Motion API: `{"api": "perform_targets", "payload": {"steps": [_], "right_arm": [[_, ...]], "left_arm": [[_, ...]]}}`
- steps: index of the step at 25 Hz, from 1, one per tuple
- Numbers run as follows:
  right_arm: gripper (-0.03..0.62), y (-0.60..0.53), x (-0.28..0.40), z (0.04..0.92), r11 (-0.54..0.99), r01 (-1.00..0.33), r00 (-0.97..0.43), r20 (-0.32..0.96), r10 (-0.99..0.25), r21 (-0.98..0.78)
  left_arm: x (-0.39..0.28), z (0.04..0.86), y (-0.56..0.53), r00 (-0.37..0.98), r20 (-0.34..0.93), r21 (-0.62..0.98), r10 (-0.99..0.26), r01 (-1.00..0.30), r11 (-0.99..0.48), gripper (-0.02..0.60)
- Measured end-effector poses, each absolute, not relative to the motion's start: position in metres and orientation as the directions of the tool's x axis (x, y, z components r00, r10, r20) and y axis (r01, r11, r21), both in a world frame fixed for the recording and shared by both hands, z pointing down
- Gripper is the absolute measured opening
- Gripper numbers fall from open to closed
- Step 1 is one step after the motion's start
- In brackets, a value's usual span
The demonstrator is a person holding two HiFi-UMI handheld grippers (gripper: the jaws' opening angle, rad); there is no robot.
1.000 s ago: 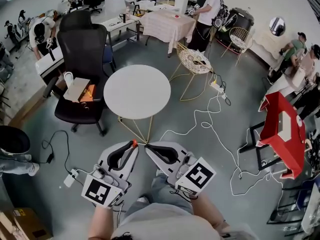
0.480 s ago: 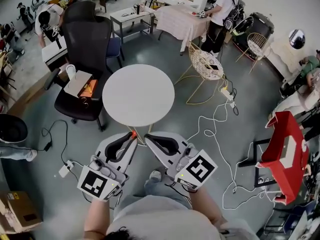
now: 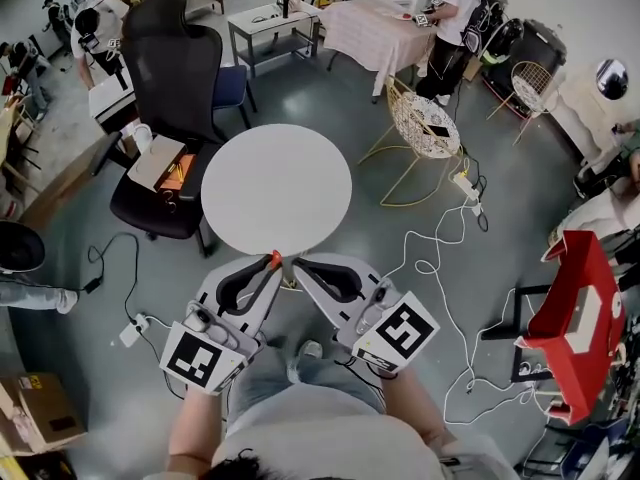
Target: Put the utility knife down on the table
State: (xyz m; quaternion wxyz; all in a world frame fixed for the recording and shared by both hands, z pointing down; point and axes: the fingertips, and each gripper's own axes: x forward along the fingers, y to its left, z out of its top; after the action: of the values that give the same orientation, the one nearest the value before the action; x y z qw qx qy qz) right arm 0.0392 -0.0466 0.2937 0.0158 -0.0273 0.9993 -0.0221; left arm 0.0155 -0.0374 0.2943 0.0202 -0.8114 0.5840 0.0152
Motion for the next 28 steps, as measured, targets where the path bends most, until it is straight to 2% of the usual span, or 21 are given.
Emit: {"api": "perform_targets", "payload": {"steps": [9, 20, 28], "right_arm": [[0.008, -0.087, 0.012, 0.297, 0.988, -0.14, -0.99, -0.021, -0.141, -0.064], [0.008, -0.144, -0.056, 0.303, 0.962, -0.26, -0.965, -0.003, -0.261, -0.083], [0.008, -0.189, -0.098, 0.315, 0.925, -0.357, -0.933, 0.0, -0.36, -0.13]], "left_arm": [[-0.013, 0.299, -0.076, 0.387, -0.038, -0.004, -0.921, -0.922, -0.387, 0.057], [-0.084, 0.307, -0.136, 0.49, -0.018, 0.013, -0.872, -0.872, -0.49, 0.057], [-0.13, 0.336, -0.178, 0.545, 0.055, 0.031, -0.836, -0.838, -0.544, 0.057]]}}
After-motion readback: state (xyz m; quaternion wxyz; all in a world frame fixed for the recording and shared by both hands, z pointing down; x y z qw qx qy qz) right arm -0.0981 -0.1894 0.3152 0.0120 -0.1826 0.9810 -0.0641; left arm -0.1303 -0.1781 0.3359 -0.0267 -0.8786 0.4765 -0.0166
